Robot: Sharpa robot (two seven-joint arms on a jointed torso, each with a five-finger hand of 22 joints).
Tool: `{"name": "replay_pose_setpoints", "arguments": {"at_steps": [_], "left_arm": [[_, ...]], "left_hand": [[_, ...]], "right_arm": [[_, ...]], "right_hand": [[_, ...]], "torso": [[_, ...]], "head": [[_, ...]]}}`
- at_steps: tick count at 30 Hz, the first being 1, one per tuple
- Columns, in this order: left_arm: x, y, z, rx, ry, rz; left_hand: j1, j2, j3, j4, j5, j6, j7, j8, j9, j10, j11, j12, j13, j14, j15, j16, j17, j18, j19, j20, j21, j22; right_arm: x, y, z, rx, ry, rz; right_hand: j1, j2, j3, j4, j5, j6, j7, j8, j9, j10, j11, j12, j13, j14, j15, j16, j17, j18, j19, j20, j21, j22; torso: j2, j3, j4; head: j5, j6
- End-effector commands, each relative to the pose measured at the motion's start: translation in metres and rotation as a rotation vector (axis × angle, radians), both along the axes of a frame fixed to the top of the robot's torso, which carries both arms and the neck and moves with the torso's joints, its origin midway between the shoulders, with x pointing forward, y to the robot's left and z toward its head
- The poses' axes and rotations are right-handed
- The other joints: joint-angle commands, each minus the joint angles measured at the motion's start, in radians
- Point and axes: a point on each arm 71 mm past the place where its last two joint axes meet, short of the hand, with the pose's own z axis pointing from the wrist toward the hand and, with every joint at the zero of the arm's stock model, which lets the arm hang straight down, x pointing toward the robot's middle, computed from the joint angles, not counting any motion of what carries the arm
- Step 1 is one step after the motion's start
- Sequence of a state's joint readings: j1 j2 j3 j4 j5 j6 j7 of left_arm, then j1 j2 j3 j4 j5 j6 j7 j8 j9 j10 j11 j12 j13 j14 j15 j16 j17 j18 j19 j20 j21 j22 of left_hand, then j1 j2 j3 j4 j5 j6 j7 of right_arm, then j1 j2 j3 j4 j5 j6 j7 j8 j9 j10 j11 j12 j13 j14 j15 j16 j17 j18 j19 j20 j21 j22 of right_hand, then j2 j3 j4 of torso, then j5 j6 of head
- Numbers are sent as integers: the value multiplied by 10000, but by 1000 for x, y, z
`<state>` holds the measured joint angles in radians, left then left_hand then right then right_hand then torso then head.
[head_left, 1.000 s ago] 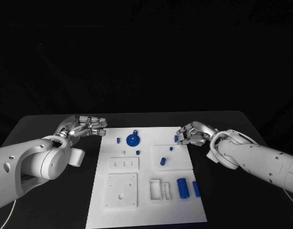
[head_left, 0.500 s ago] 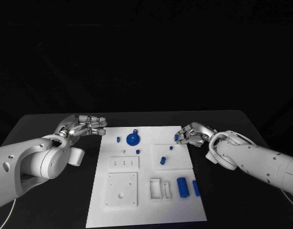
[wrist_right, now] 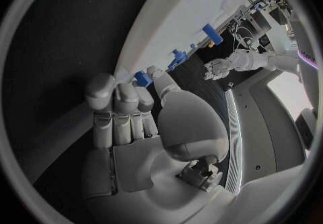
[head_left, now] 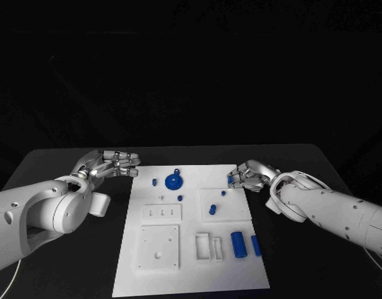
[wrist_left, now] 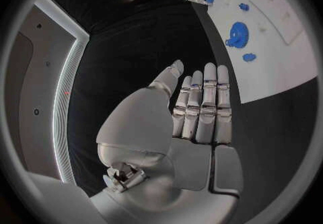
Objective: Assemble the parts on the task board
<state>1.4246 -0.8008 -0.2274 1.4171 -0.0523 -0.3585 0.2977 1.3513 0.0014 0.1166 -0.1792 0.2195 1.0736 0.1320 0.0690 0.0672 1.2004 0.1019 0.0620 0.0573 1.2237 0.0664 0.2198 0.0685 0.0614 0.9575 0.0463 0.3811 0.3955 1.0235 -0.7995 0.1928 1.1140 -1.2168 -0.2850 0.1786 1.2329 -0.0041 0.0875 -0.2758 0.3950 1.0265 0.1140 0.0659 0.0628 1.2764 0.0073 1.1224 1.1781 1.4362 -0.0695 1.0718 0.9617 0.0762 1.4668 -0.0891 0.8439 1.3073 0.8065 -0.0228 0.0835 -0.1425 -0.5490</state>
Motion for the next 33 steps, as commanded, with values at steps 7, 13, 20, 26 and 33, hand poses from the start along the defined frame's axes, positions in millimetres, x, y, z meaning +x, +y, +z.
{"name": "replay_pose_setpoints", "arguments": {"at_steps": [7, 13, 20, 26, 33], "left_arm": [[-1, -2, 0, 3, 45, -243], [-1, -2, 0, 17, 64, -253], [-1, -3, 0, 24, 81, -257], [-1, -3, 0, 24, 91, -261], [-2, -4, 0, 17, 117, -334]], "left_hand": [[-78, 28, -73, 8, -89, -94, 8, -14, 0, -86, -9, -10, 10, -33, 23, -40, -6, 2, 72, 22, -65, -22], [-78, 28, -73, 8, -89, -94, 8, -14, 0, -86, -9, -10, 10, -33, 23, -40, -6, 2, 72, 22, -65, -22], [-71, 45, -93, 14, -102, -123, 15, -13, 0, -85, -11, -9, 10, -27, 20, -35, -6, 5, 101, 20, -92, -42], [-56, 69, -90, 15, -107, -112, 13, -5, 3, -76, -13, -7, 11, -26, 19, -34, -6, 7, 110, 18, -96, -45], [-35, 99, -91, 19, -108, -49, -8, 10, 8, -38, -31, -6, 11, -16, 12, -29, -5, 7, 116, 11, -96, -39]], "right_arm": [[0, 3, -2, -51, 38, 67], [0, 3, -2, -29, -7, 31], [0, 2, -2, 6, -15, -97], [1, 3, -1, 75, -134, -221], [1, 4, 1, 314, -324, -526]], "right_hand": [[-23, 54, 135, 28, -65, 158, -37, -42, 2, 19, -72, 49, 15, 22, -21, 40, 19, 168, 339, 1, 26, 1036], [-13, 251, 798, 0, -1059, 564, -139, -37, 9, 24, -132, 73, 50, 23, -69, 38, 30, 138, 339, -40, 37, 1038], [0, 260, 2304, 80, -2627, 1277, -299, -50, 30, 31, -249, 67, 83, 21, -152, -1, 30, 51, 324, -134, 55, 1040], [44, 228, 2857, 205, -3133, 1700, -415, -20, 66, 79, -291, 70, 99, 26, -197, -9, 48, 12, 319, -180, 66, 1039], [24, 35, 2816, 373, -2690, 1851, -466, -23, 65, 118, -323, 64, 116, 42, -225, -11, 77, -14, 329, -219, 83, 1040]], "torso": [[-1, 10, -11], [0, 10, -10], [0, 7, -12], [5, 11, -15], [4, 8, -15]], "head": [[17, 23], [43, 39], [29, 41], [5, 35], [-16, 45]]}}
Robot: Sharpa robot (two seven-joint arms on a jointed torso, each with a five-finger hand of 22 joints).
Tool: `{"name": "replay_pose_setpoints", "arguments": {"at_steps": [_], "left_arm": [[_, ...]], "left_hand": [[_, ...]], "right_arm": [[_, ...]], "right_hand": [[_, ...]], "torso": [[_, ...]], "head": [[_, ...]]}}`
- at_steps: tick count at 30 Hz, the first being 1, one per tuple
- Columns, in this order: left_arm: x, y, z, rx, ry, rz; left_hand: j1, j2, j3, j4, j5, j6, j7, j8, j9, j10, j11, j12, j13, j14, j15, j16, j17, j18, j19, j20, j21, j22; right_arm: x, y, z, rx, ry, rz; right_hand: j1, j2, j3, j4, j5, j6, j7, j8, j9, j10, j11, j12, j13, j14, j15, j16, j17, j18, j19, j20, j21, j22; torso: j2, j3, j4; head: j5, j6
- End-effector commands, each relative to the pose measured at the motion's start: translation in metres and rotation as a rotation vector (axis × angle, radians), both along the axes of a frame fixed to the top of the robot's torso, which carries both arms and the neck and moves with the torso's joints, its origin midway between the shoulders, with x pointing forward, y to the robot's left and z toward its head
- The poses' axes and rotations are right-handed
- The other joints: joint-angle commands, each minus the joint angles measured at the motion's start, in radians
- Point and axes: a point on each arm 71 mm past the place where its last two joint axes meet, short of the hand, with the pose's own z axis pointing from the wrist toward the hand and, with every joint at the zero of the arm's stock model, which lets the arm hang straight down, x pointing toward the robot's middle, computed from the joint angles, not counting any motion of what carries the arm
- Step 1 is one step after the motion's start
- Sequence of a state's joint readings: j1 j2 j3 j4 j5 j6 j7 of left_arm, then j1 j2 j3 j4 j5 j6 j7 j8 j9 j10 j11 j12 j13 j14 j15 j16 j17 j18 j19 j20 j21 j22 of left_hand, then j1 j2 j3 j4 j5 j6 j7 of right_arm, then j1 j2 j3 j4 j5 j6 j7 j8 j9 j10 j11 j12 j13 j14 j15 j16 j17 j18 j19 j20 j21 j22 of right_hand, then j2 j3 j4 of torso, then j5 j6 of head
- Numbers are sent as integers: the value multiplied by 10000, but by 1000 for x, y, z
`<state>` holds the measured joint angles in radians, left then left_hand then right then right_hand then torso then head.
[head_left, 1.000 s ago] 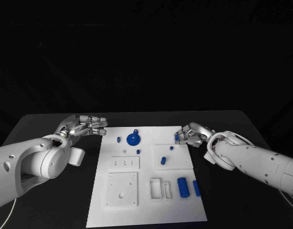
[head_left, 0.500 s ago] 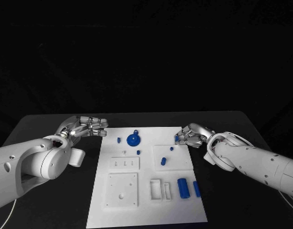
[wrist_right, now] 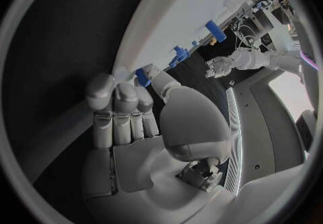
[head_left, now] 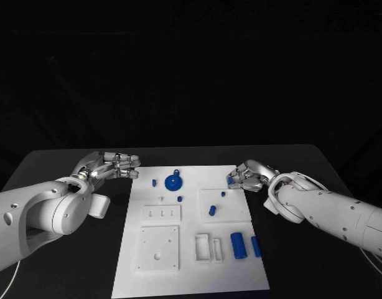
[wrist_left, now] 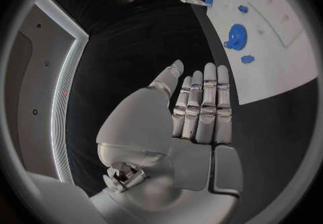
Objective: Assemble the parts on the task board
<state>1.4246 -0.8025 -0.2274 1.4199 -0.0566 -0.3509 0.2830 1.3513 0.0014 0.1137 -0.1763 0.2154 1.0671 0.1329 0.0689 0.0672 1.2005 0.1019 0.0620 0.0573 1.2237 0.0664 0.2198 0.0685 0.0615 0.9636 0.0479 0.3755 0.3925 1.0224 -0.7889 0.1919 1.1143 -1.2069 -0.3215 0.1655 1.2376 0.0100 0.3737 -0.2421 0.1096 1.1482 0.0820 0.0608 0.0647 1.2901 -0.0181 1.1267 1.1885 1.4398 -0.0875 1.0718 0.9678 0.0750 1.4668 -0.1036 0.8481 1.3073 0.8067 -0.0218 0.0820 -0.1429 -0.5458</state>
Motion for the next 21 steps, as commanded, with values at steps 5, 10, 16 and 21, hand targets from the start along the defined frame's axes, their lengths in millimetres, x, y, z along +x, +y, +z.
{"name": "replay_pose_setpoints", "arguments": {"at_steps": [5, 10, 16, 21], "left_arm": [[-1, -5, 0, 107, 37, -386], [-1, -9, -2, 525, 279, -567], [0, -19, -2, 1208, 757, -829], [3, -32, -1, 1881, 1290, -1114]], "left_hand": [[-73, 170, -73, 45, -71, 137, -82, 16, 10, 155, -111, 3, 12, 96, -42, 31, 8, 13, 128, -41, 15, 26], [-353, 241, -214, 300, -91, 599, -305, 116, 39, 888, -404, 60, 12, 720, -299, 372, 114, 48, 592, -221, 286, 145], [-639, 191, -489, 681, -161, 1100, -555, -37, 28, 2153, -839, 73, 49, 1759, -780, 1311, 686, -117, 1340, -692, 841, 420], [-764, 129, -869, 1102, -236, 1168, -705, -48, 9, 3098, -1171, 577, 202, 1947, -1204, 3030, 1925, -361, 1727, -1207, 1817, 1113]], "right_arm": [[-1, 4, 3, 269, -114, -416], [-1, 14, 11, 309, -53, -494], [0, 36, 28, 79, -46, -465], [-2, 59, 40, -109, -48, -249]], "right_hand": [[-44, -142, -136, 80, 429, 699, -170, 29, 53, -16, -87, 14, 16, 6, -57, -20, 16, 8, 329, -83, 21, 1035], [-69, -198, -300, 159, 603, 754, -204, 30, 56, -6, -112, 16, 31, 12, -68, -22, 28, 24, 338, -90, 7, 1031], [-46, -273, -379, 251, 753, 809, -228, 28, 59, -1, -132, 0, 34, 11, -79, -67, -4, 27, 353, -98, -1, 1029], [-11, -328, -293, 358, 653, 821, -234, 27, 58, 0, -136, -8, 45, 18, -82, -66, 9, 23, 362, -102, -2, 1033]], "torso": [[-7, -2, -17], [-36, -10, -7], [-122, -8, -30], [-244, -26, -47]], "head": [[-13, 53], [18, 86], [142, 105], [343, 82]]}}
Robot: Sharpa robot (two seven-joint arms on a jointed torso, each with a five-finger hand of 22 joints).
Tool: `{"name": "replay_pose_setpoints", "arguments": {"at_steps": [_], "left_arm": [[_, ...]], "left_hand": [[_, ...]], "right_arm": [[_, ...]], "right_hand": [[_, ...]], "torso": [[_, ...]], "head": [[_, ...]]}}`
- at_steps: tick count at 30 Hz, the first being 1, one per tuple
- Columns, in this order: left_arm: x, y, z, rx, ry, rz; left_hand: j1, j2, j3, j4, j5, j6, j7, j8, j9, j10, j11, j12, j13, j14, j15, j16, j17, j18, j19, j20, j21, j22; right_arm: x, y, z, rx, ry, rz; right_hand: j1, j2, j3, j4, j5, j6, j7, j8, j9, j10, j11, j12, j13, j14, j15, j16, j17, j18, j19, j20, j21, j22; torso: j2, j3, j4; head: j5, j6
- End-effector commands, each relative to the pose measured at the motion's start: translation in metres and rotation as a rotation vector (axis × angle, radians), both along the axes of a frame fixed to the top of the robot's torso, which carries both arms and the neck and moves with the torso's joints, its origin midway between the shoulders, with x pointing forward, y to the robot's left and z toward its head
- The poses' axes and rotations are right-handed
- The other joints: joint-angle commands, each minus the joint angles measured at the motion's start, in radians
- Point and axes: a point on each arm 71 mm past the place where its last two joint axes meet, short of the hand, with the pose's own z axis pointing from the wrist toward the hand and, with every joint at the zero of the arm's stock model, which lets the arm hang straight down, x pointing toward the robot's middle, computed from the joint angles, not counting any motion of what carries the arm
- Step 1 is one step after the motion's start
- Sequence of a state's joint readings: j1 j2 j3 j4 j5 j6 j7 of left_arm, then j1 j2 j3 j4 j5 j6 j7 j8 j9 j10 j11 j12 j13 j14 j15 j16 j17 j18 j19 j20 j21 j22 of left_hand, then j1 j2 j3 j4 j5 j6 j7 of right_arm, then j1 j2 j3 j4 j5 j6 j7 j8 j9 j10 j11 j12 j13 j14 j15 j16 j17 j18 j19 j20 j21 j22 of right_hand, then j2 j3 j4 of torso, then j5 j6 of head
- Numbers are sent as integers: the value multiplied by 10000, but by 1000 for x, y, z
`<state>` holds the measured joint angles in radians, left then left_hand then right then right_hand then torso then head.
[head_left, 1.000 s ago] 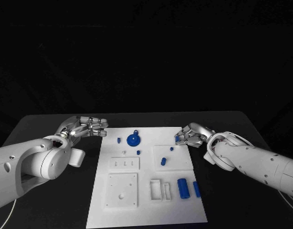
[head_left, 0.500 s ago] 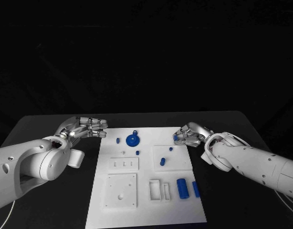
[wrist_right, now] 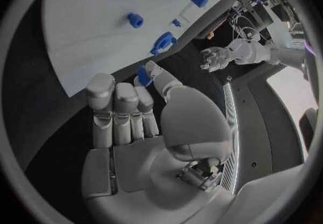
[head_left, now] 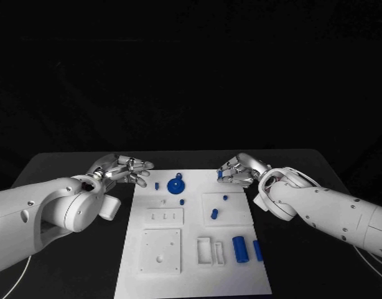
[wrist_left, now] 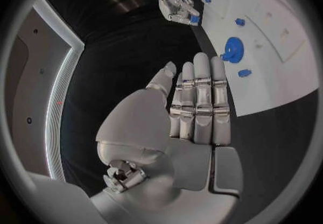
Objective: Assemble the parts on the task board
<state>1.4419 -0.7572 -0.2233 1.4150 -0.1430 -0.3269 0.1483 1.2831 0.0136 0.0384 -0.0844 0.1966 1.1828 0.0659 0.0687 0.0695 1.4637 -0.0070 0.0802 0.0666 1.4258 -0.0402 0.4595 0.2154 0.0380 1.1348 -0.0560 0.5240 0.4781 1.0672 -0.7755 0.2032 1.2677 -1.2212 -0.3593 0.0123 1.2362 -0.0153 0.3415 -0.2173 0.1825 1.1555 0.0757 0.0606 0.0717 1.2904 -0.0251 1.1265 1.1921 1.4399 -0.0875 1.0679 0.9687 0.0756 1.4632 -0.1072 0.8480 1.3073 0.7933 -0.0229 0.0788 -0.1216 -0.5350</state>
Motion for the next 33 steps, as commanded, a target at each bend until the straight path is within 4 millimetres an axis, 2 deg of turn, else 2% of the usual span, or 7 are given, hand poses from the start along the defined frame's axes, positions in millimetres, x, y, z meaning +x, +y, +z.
{"name": "replay_pose_setpoints", "arguments": {"at_steps": [1, 5, 10, 14, 21, 27, 33], "left_arm": [[1, -11, -3, 1039, 781, -455], [4, -25, -5, 1451, 1190, -587], [5, -36, -7, 1750, 1564, -687], [6, -44, -8, 2025, 1780, -781], [6, -54, -9, 2384, 1998, -970], [5, -62, -9, 2482, 2054, -1144], [4, -66, -10, 2656, 2068, -1301]], "left_hand": [[-299, -134, -296, 332, -100, -137, -2, -59, -34, 499, -117, 491, 109, 1, -171, 944, 648, -136, 36, -196, 468, 360], [-530, -309, -693, 886, -155, -259, 19, -44, -13, 437, -201, 1592, 310, -580, -332, 2824, 1808, -157, -224, -379, 1511, 1254], [-448, -318, -737, 1156, -286, -371, 34, -54, -23, 488, -232, 1883, 303, -699, -378, 3510, 1940, -76, -482, -405, 2081, 1805], [-525, -309, -740, 1259, -787, -399, 35, -53, -20, 484, -240, 2064, 399, -710, -403, 3792, 2003, -61, -498, -434, 2273, 1979], [-687, -437, -671, 1520, -1016, -361, 30, -49, -18, 471, -201, 1902, 382, -856, -363, 3851, 1882, -51, -657, -391, 2300, 2080], [-819, -577, -527, 1816, -1043, -444, 94, -49, -15, 448, -44, 995, 100, -974, -209, 3253, 1423, -42, -730, -233, 1813, 1791], [-844, -596, -480, 1884, -1047, -452, 98, -50, -17, 428, -18, 770, 96, -942, -190, 3193, 1369, -35, -672, -222, 1726, 1745]], "right_arm": [[-1, 12, 5, -574, 214, -253], [-3, 30, 13, -755, 206, -85], [-6, 48, 18, -923, 205, 105], [-9, 65, 20, -1085, 118, 200], [-16, 90, 20, -1305, 49, 247], [-21, 105, 18, -1437, 88, 425], [-25, 115, 17, -1467, 90, 587]], "right_hand": [[3, -79, 31, 113, -77, 748, -171, 29, -12, -3, -66, -7, 9, 17, -82, -29, -1, 17, 399, -66, -2, 1033], [39, -160, 116, 209, -78, 761, -174, 28, -12, 4, -70, -10, 22, 19, -85, -31, 9, 13, 409, -70, 4, 1038], [40, -196, 158, 238, -73, 760, -172, 27, -13, 6, -68, -13, 24, 22, -85, -32, 12, 10, 413, -70, 18, 1041], [40, -263, 278, 273, 28, 742, -161, 28, -14, -12, -66, -51, 1, 18, -85, -58, -9, 5, 413, -72, 3, 1039], [33, -371, 605, 337, -131, 716, -146, 27, -13, -34, -69, -119, -55, 19, -81, -91, -24, 11, 425, -68, 32, 1049], [33, -415, 632, 356, -91, 714, -146, 27, -14, -31, -72, -117, -55, 18, -84, -102, -32, 8, 432, -70, 32, 1050], [21, -420, 642, 392, -55, 714, -148, 26, -13, -32, -74, -123, -61, 18, -85, -113, -39, 5, 436, -72, 42, 1053]], "torso": [[-141, -19, -17], [-267, -69, -23], [-366, -88, -76], [-429, -90, -105], [-481, -99, -73], [-497, -104, -72], [-481, -88, -88]], "head": [[152, -35], [260, -61], [440, -115], [541, -169], [546, -238], [583, -255], [593, -237]]}}
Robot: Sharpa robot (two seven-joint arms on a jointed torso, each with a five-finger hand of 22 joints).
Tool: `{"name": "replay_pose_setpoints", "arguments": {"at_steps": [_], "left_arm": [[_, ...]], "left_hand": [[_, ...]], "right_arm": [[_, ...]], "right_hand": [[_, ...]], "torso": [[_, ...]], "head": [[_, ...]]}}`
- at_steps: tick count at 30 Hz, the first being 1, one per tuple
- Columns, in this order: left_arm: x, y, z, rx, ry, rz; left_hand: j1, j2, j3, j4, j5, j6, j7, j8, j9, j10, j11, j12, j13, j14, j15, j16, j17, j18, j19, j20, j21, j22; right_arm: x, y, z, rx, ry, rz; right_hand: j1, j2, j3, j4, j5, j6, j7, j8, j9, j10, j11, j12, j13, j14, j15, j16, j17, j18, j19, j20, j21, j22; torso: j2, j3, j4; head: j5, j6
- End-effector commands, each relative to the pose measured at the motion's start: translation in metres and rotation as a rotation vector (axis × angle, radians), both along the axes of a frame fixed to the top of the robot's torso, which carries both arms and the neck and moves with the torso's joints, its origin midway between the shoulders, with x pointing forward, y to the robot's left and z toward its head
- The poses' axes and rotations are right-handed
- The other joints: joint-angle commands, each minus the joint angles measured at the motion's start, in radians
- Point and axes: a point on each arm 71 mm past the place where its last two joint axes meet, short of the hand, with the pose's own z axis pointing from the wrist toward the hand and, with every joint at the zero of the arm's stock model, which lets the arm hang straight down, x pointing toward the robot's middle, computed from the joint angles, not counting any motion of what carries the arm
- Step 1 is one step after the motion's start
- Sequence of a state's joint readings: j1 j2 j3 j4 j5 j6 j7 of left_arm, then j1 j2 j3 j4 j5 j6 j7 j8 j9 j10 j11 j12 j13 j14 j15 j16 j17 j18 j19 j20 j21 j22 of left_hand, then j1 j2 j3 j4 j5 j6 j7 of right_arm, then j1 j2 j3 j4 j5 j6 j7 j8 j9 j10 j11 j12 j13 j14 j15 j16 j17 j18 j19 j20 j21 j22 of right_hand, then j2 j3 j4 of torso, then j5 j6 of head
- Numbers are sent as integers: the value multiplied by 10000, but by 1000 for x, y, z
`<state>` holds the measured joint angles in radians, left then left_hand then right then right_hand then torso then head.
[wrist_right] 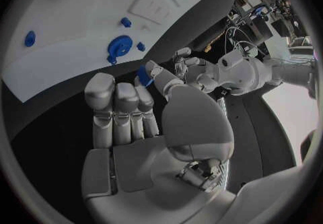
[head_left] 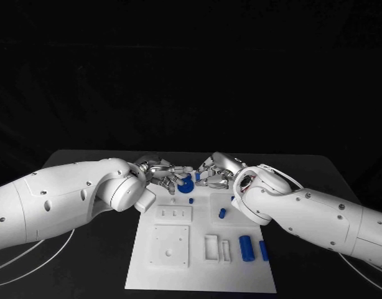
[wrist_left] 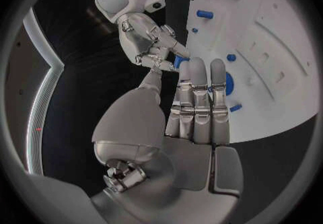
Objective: Assemble the parts on the task board
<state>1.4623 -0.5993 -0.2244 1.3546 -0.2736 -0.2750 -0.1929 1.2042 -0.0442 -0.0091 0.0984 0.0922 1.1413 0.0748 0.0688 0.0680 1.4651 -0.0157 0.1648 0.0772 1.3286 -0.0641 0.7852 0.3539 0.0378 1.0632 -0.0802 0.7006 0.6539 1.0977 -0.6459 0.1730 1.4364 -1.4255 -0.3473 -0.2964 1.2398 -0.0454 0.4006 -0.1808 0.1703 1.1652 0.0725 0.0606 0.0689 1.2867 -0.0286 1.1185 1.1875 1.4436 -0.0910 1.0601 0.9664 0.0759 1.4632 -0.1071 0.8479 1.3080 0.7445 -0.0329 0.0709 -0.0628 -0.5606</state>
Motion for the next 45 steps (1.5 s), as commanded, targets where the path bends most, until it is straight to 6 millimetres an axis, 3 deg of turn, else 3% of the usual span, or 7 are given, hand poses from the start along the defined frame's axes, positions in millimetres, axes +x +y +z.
{"name": "replay_pose_setpoints", "arguments": {"at_steps": [1, 37, 45], "left_arm": [[-2, -4, 0, 307, 109, -327], [-3, -9, -4, 1078, 252, -768], [-4, -12, -4, 1054, 347, -856]], "left_hand": [[-59, -16, -4, 60, -5, -32, 9, -50, -1, 413, 71, -85, -10, 30, 50, -64, -16, -33, 44, 20, -44, -14], [-47, 83, 36, 143, 138, 79, 3, -52, -4, 350, 131, -488, -30, -85, 110, -167, -85, -43, -42, 77, -192, -14], [236, 406, 57, -46, 323, 241, -44, -49, 0, 369, 101, -542, -34, -72, 89, -134, -83, -56, -28, 60, -226, 13]], "right_arm": [[-1, 3, 0, -309, -74, -89], [-13, 27, 4, -235, 59, 555], [-14, 30, 4, -271, 110, 615]], "right_hand": [[-15, -118, 52, 28, 68, 617, -115, 27, 15, 4, -40, -43, -16, -18, -50, -34, -15, 1, 437, -73, 43, 1045], [-8, -143, 13, 126, 117, 635, -131, 30, 18, 17, -50, -40, -19, -14, -58, -66, -42, -10, 453, -81, 79, 1057], [-4, -144, -4, 133, 118, 634, -131, 29, 18, 18, -50, -37, -17, -16, -58, -75, -51, -12, 453, -82, 73, 1056]], "torso": [[4, 10, -4], [14, -9, 14], [17, -14, 3]], "head": [[3, 21], [-8, -66], [7, -73]]}}
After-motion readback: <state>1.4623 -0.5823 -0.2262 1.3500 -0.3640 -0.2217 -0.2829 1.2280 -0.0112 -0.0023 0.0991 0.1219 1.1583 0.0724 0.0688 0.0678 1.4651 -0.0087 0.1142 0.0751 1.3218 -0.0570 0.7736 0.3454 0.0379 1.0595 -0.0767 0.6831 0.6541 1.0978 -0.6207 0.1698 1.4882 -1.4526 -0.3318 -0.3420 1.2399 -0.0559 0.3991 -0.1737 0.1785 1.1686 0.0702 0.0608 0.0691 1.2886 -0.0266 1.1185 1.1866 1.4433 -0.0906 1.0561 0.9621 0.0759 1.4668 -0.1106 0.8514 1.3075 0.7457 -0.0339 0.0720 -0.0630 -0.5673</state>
